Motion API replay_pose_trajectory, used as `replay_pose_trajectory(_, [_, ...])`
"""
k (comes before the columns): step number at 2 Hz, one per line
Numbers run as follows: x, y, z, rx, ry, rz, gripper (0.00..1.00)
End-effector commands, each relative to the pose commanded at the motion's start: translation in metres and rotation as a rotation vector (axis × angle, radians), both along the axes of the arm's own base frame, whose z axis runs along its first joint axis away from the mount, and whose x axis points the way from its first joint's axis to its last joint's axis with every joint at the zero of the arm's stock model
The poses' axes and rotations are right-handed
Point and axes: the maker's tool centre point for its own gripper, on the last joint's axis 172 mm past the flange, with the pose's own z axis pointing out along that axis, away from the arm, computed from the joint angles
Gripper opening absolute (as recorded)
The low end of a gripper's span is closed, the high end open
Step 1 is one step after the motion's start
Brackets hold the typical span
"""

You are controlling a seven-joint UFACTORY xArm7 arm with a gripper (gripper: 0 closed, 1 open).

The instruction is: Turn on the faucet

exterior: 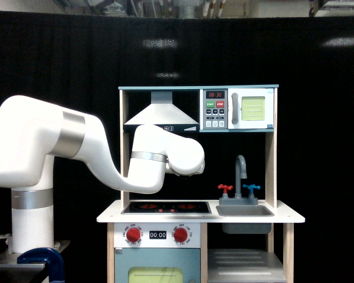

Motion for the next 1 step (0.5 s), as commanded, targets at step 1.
replay_pose_trajectory(1, [-0.0090,-0.0110,0.0120,0.000,0.000,0.000,1.00])
